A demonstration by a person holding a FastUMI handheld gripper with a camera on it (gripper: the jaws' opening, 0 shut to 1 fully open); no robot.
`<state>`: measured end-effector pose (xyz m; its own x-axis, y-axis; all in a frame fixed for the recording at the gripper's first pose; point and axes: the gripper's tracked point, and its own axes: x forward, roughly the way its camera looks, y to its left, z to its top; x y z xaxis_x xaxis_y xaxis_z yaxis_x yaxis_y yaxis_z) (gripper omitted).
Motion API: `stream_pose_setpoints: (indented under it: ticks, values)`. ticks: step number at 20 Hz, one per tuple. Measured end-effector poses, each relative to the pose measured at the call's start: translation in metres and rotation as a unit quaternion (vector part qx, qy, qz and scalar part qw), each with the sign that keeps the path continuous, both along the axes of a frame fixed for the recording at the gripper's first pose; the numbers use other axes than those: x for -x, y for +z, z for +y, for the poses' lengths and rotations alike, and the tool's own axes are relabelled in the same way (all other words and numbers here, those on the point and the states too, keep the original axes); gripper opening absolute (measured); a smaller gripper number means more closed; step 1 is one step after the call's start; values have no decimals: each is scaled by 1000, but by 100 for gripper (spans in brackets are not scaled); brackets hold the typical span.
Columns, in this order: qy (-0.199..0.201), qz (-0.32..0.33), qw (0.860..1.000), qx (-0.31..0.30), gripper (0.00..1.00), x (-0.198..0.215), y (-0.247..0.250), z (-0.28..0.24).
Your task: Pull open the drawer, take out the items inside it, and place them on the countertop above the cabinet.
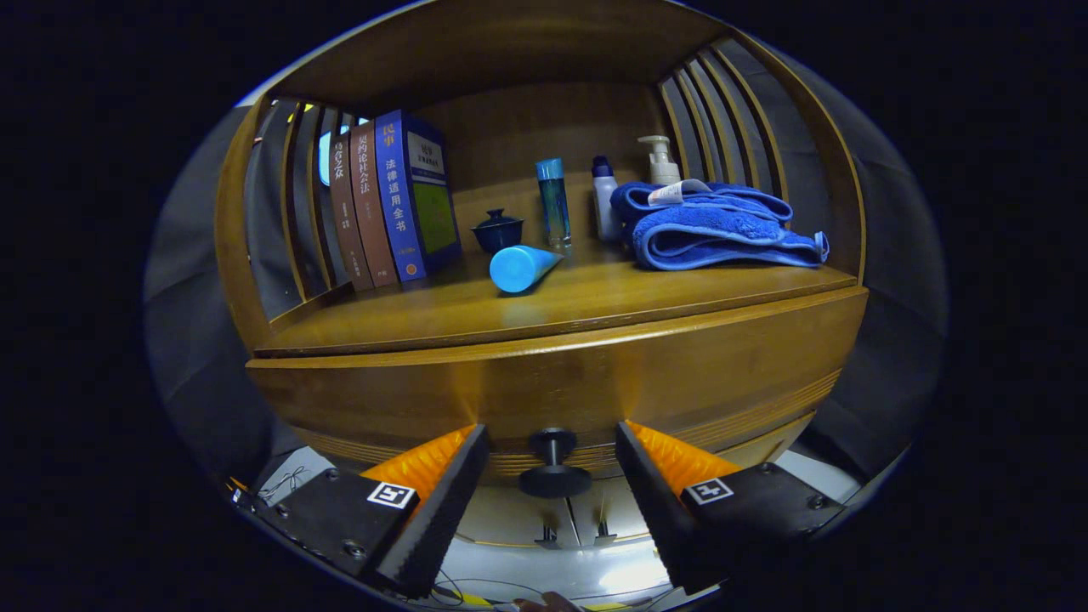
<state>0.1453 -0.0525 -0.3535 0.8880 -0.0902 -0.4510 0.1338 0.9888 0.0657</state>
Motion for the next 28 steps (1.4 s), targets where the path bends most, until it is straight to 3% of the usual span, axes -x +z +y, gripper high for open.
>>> stream_pose_setpoints:
  ticks: [10,16,28]
  values:
    - [-2,6,1000,-6,99,0,-1,1]
    - [3,-14,1000,0,100,9,32,6]
    - [22,-157,987,38,99,65,243,20]
